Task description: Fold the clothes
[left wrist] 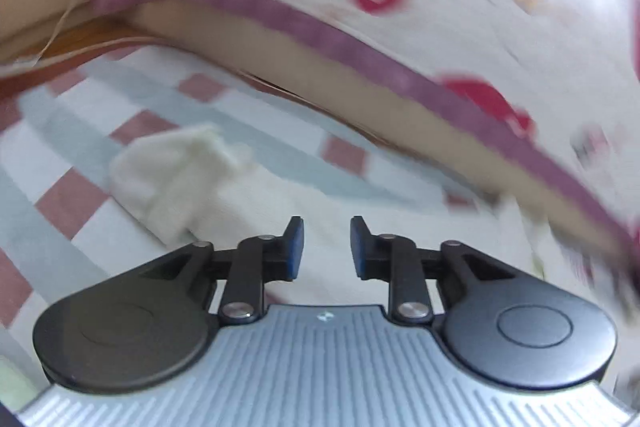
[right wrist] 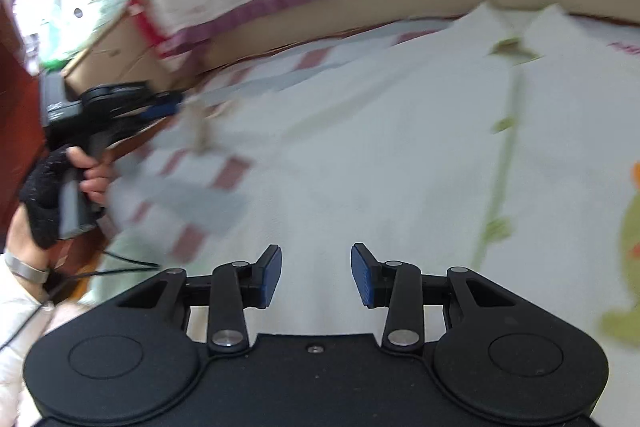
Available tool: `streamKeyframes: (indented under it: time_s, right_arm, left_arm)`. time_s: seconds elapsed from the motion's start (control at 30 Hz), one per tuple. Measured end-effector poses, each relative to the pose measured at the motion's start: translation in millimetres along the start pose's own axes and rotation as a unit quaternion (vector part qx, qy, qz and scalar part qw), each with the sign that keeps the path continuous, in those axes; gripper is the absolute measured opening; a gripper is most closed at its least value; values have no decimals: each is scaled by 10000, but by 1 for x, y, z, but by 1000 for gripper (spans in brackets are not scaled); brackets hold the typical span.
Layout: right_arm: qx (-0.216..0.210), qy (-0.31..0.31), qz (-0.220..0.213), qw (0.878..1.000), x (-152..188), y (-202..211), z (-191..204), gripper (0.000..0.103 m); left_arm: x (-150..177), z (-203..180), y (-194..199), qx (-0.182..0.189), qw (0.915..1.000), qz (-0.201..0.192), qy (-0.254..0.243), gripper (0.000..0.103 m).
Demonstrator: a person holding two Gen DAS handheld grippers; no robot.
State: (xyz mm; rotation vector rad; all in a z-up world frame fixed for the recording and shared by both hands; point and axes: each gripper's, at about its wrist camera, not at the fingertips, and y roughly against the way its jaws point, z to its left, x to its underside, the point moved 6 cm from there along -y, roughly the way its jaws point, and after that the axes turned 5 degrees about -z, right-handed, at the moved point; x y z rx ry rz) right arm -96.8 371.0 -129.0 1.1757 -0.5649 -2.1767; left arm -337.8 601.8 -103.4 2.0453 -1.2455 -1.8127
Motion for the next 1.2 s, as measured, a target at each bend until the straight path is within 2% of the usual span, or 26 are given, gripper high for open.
streamKeyframes:
  time_s: [0.07, 0.13, 0.23, 0.33, 0.37, 0.53, 0.67, 0.77, 0.87, 0.93, 1.0, 1.03, 1.07, 1.1, 1.13, 1.17, 1.2]
  right_arm:
    - [-47, 18, 104, 9999, 7, 12, 8, 44]
    - [62, 28, 148, 9999, 13, 33, 5, 44]
    - [386, -90, 212, 9990, 27, 76, -13, 46]
    - [720, -269, 258, 9967, 49, 124, -39, 49]
    - [841, -339, 282, 9955, 60, 140, -50, 49]
    - [1493, -1176, 191, 9816, 130, 215, -107, 49]
    - [1526, -1779, 35, 9721, 176, 257, -128, 49]
    - [1425, -2223, -79, 9645, 204, 274, -135, 50]
    - [1401, -2446, -242, 9591, 222, 280, -138, 53]
    - [1315, -2415, -223, 9612, 230, 275, -134, 53]
    - [1251, -2295, -155, 9651, 236, 267, -129, 57]
    - [1355, -2123, -110, 9677, 238, 261, -128, 59]
    - [1457, -1949, -66, 9699, 240, 255, -126, 62]
    - [1559, -1775, -21, 9717, 241, 249, -125, 63]
    - [1617, -1638, -34, 9731, 241, 244, -124, 64]
    - [1594, -1569, -152, 9746, 239, 242, -123, 66]
    - [1569, -1480, -229, 9762, 237, 239, -121, 60]
  left_arm:
    - [18, -28, 24, 371, 9966, 347, -644, 25]
    - [41, -54, 55, 933, 9854, 766, -1204, 31]
    - [82, -73, 85, 1460, 9633, 1621, -1562, 47]
    - [123, -89, 114, 1918, 9316, 2482, -1839, 49]
    - [134, -89, 118, 1930, 9249, 2690, -1870, 50]
    - [159, -84, 108, 1651, 9157, 3135, -1894, 56]
    - [177, -83, 96, 1498, 9026, 3521, -1975, 59]
    - [188, -82, 89, 1386, 8933, 3788, -1981, 59]
    - [191, -78, 85, 1293, 8918, 3967, -1752, 64]
    - [195, -80, 84, 1260, 8884, 4043, -1771, 68]
    - [201, -85, 87, 1247, 8817, 4041, -2091, 67]
    - [203, -87, 88, 1158, 8815, 3947, -2320, 62]
    - [205, -88, 87, 1023, 8805, 3884, -2517, 46]
    - [207, -89, 87, 936, 8782, 3876, -2642, 35]
    - [208, -90, 88, 966, 8775, 3865, -2668, 14]
    - [208, -91, 90, 1049, 8779, 3843, -2655, 4]
    - [205, -91, 95, 1122, 8802, 3785, -2636, 4]
